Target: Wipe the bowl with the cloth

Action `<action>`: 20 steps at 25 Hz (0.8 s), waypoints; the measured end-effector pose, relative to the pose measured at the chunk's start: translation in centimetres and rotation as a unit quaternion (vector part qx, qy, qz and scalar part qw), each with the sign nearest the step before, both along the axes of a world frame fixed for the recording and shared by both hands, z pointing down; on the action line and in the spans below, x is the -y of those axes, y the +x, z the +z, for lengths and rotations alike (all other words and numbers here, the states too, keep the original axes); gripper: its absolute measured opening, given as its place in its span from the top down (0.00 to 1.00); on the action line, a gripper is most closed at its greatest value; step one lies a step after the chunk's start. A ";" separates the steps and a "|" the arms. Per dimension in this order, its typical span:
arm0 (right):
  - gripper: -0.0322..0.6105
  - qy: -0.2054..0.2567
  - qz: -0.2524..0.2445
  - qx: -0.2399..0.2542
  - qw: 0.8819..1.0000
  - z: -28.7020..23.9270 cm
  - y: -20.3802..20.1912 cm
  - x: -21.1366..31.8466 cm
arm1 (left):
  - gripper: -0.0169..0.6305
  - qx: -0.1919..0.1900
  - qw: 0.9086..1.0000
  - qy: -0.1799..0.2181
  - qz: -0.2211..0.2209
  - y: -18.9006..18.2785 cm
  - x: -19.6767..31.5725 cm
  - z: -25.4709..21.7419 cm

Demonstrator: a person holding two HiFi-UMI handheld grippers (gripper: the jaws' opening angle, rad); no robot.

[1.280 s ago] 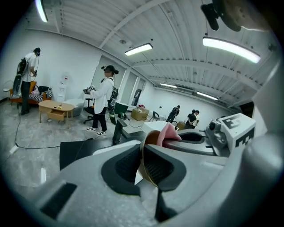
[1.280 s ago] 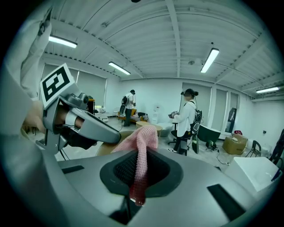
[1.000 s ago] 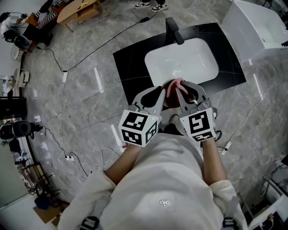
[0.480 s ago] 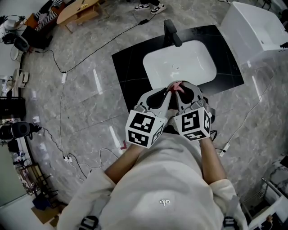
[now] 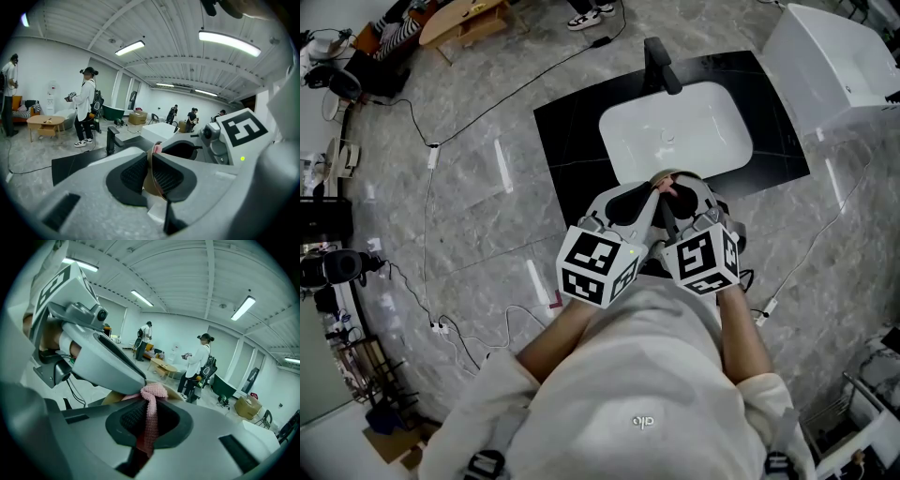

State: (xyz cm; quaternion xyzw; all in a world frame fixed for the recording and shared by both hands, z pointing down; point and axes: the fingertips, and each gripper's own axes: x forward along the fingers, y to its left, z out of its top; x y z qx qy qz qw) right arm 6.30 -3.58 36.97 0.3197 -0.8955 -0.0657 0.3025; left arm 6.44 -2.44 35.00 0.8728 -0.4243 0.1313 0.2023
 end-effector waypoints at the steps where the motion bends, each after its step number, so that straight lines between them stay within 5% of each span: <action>1: 0.93 -0.001 -0.006 -0.002 1.000 0.2 -0.1 -0.1 | 0.93 -0.001 1.000 0.000 0.001 0.1 0.0 0.0; 20: 0.93 0.007 -0.127 -0.123 0.984 3.6 -1.2 -3.6 | 0.92 -0.028 0.999 -0.013 -0.013 -0.8 0.6 0.0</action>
